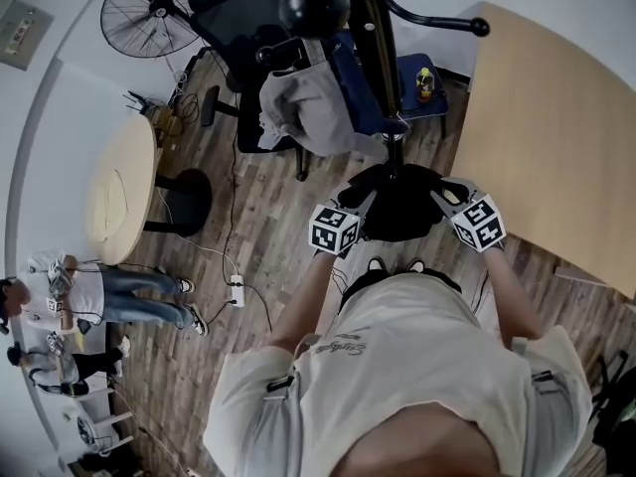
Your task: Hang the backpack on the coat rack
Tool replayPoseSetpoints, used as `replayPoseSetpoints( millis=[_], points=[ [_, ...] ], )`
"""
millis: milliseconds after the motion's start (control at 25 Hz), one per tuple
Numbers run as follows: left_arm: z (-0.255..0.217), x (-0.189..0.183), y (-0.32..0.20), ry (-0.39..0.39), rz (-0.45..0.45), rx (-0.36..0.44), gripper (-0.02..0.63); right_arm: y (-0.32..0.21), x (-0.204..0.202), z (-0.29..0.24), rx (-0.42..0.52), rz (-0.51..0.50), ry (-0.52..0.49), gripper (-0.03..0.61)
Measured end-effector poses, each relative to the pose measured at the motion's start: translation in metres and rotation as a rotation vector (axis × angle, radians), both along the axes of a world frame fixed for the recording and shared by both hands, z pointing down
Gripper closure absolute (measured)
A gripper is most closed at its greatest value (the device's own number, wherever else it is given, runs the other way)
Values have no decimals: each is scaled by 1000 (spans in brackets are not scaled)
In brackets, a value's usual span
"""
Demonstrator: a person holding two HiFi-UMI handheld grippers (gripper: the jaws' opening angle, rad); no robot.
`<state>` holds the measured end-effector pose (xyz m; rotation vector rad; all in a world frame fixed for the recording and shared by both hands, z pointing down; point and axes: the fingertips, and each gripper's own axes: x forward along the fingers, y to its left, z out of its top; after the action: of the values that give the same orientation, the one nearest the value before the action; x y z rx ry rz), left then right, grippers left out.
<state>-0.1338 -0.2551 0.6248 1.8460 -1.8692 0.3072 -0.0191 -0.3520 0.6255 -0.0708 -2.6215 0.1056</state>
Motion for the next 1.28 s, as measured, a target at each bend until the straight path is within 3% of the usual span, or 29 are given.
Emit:
replayPoseSetpoints(
  millis=[160, 400, 560, 720, 1040, 1280],
  points=[
    [-9, -1, 14, 2, -23, -6, 502, -1, 14, -21, 1, 70, -37, 495],
    [-29, -2, 35, -30, -39, 6, 502, 11, 27, -70, 10, 119, -153, 583],
    [-64, 4, 41, -2, -15, 83, 508, 17, 24, -103, -9, 145, -238, 584],
    [-104, 1, 41, -49, -11, 164, 554, 23, 20, -125, 8, 151, -277, 583],
    [-176, -1, 39, -75, -11, 329, 591, 38, 17, -170, 124, 156, -357, 584],
    [-196, 0, 39, -139, 1, 364, 591, 39, 15, -191, 154, 180, -402, 584]
  ],
)
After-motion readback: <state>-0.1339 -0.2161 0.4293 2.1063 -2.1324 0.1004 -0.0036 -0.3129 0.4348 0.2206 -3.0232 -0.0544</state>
